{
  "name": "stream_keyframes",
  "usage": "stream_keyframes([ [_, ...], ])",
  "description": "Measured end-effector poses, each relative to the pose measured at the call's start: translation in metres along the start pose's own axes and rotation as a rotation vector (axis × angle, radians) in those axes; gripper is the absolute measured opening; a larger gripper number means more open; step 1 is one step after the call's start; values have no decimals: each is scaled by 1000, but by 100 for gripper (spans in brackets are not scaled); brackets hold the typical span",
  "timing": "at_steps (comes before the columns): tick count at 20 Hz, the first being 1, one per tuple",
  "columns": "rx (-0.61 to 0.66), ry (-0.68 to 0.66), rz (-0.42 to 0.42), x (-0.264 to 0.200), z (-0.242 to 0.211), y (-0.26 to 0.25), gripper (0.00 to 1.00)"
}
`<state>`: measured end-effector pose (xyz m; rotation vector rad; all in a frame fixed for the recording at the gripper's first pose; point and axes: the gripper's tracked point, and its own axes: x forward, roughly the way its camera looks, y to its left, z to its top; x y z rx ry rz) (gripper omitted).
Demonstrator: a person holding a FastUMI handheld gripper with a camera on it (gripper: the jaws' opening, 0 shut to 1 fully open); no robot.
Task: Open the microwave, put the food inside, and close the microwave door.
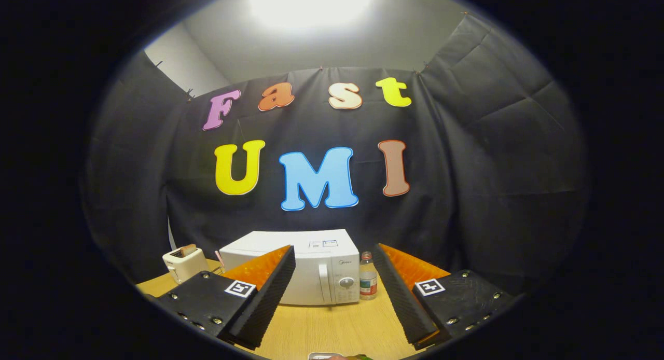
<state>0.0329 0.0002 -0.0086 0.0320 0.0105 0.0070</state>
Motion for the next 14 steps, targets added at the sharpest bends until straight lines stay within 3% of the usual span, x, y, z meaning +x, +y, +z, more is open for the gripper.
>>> stream_keyframes([
  [7,10,21,17,24,-12,7,96],
  [14,-5,80,57,78,-36,16,96],
])
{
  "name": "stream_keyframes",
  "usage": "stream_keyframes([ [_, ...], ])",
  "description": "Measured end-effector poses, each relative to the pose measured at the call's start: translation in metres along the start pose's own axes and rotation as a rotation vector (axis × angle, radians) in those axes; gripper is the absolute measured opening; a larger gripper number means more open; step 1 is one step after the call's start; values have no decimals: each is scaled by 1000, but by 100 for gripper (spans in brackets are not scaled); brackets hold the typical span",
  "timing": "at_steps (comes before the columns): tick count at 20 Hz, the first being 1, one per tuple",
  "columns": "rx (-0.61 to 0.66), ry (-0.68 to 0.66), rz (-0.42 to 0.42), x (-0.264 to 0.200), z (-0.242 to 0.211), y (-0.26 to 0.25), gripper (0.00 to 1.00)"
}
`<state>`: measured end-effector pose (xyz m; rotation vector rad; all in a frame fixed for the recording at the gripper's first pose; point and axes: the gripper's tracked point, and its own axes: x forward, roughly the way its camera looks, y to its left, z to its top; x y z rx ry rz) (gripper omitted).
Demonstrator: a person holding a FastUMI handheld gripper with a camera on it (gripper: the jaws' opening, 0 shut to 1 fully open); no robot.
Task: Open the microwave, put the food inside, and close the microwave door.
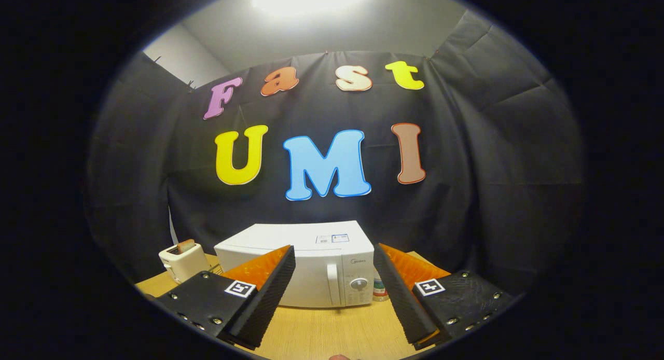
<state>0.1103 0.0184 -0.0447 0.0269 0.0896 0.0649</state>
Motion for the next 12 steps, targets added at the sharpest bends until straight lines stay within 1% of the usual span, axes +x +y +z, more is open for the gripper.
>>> stream_keyframes([
  [6,-20,88,16,55,-27,-3,96],
  [12,-55,218,45,101,-75,-4,96],
])
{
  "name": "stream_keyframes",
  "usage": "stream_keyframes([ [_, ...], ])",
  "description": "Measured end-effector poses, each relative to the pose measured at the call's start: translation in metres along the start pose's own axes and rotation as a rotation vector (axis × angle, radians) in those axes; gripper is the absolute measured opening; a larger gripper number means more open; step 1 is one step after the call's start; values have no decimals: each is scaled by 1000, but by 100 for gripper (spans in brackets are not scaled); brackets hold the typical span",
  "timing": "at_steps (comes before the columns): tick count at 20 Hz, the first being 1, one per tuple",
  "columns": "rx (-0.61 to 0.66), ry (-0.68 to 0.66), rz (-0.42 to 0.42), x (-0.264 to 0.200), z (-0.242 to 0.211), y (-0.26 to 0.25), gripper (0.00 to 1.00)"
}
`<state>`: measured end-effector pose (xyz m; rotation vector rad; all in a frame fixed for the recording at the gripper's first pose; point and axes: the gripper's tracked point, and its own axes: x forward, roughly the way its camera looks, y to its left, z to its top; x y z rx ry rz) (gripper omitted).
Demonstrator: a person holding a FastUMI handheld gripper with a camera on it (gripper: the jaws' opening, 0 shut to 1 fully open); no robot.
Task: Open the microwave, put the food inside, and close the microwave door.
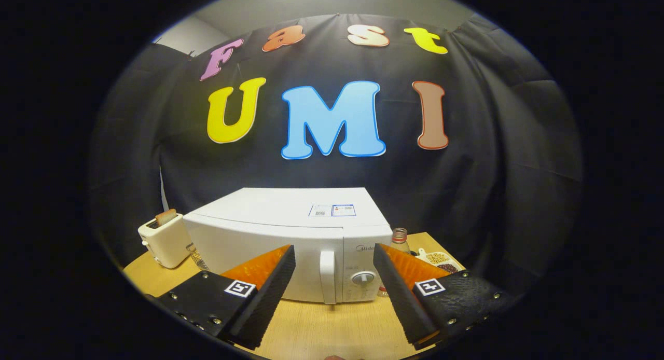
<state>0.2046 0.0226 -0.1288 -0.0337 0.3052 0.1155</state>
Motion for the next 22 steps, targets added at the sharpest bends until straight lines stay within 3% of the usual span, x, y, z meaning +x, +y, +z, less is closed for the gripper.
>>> stream_keyframes([
  [10,-69,154,-11,67,-60,-6,96],
  [12,-76,183,-14,75,-70,-7,91],
  [13,-73,199,-6,77,-74,-5,80],
  [16,-73,228,-1,80,-85,1,67],
  [17,-80,225,-5,79,-84,1,51],
  [22,4,263,14,79,-88,4,40],
])
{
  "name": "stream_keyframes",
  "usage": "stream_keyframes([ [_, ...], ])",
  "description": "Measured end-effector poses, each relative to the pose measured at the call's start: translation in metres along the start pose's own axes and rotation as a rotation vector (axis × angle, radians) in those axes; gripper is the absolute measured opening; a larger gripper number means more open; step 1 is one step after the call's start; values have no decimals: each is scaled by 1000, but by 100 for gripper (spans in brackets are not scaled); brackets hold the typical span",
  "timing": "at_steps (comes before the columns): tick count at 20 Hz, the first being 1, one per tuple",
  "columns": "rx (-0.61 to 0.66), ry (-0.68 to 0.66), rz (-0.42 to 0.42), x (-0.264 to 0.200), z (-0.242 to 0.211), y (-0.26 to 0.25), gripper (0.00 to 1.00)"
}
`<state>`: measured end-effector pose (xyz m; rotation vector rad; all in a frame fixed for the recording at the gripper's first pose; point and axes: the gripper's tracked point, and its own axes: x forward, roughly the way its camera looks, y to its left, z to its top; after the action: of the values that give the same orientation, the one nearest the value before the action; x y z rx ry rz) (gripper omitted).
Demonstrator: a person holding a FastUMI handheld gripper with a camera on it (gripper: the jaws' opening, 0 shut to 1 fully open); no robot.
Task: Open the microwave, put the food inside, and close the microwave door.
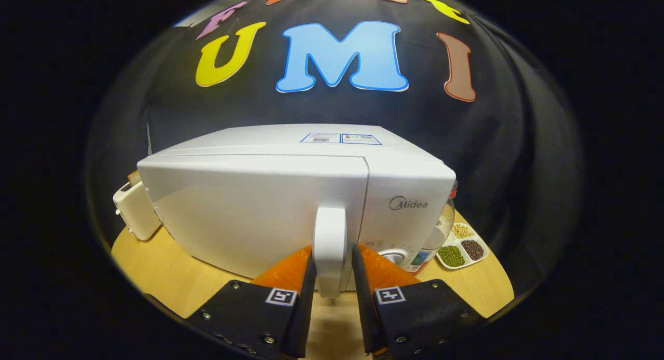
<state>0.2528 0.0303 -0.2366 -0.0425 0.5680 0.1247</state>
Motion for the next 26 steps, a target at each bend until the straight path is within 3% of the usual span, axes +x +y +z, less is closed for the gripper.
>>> stream_keyframes([
  [1,25,14,40,4,-5,4,33],
  [3,-2,20,11,-16,-4,-11,15],
  [6,-22,20,17,-13,-6,-6,9],
  [12,-72,32,31,-48,-23,7,9],
  [26,-47,120,115,-156,-81,99,8],
])
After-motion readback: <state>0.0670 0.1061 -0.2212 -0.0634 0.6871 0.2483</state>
